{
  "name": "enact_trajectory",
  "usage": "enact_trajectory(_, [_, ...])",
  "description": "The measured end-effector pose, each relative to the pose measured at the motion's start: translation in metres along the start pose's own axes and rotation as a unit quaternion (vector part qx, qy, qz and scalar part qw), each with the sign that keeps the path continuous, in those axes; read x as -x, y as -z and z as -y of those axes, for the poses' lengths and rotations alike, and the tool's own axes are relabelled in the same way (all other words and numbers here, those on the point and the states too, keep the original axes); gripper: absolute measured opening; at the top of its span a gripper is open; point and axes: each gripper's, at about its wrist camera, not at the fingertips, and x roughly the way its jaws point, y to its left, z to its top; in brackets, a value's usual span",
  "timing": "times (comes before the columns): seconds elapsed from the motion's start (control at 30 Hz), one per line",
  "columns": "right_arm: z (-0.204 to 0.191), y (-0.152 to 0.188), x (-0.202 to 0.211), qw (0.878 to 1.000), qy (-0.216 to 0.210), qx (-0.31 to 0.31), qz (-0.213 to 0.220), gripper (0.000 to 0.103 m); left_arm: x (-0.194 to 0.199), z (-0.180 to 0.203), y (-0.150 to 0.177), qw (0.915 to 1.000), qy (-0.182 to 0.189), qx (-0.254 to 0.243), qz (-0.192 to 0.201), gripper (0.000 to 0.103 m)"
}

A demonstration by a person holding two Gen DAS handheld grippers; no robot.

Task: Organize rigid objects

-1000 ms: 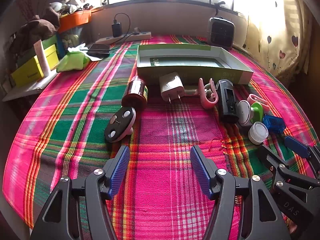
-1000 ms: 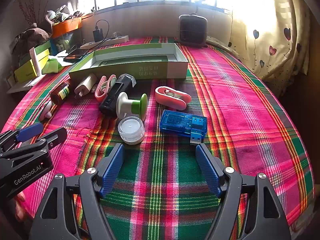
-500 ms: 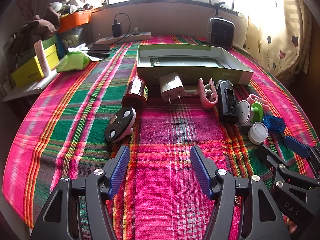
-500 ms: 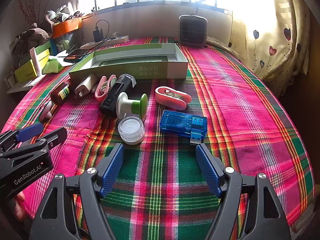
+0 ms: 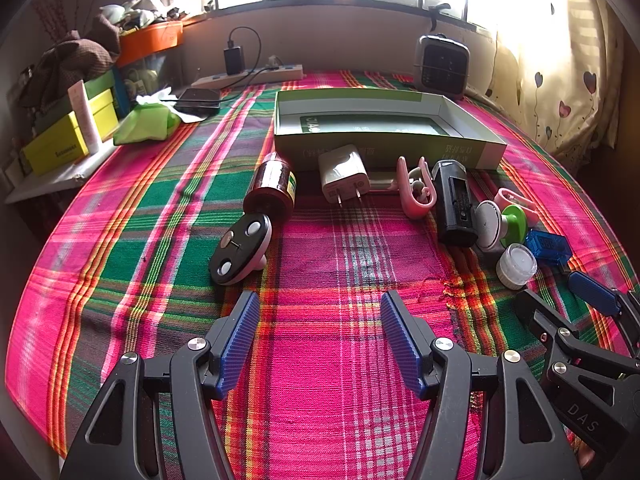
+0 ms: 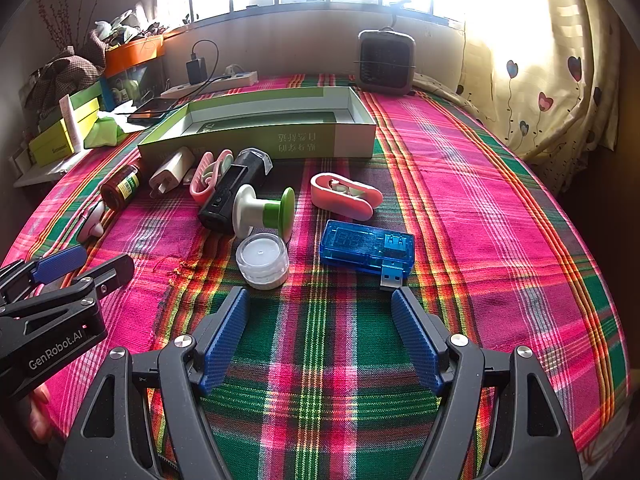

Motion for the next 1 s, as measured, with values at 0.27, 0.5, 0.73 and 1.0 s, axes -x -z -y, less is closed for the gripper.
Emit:
enact_trajectory(0.27, [0.0000,0.0000,0.0001,1.000,0.000,0.000,0.000,0.074,0.0000,0.0001,0.0000,1.0000,0.000,0.000,0.000,0.062])
enact_trajectory(0.5, [0.0001,-0.0001,0.0000,1.000,0.000,0.000,0.000,0.074,0.0000,0.0001,0.0003,1.0000,0.000,0.000,0.001,0.062])
enact_trajectory(0.73, [-0.0001,0.0005,0.0000,1.000,0.000,0.000,0.000,0.074,0.0001,0.0000,0.0005,1.0000,0.001,-0.001,0.000,0.062])
enact_trajectory(1.0, [0.0026,-0.0018,-0.0003,1.000,-0.010,0.008,-0.004,0.074,0.0020,-0.0009,-0.0031,1.0000,0.005,-0.004,-0.002,0.062])
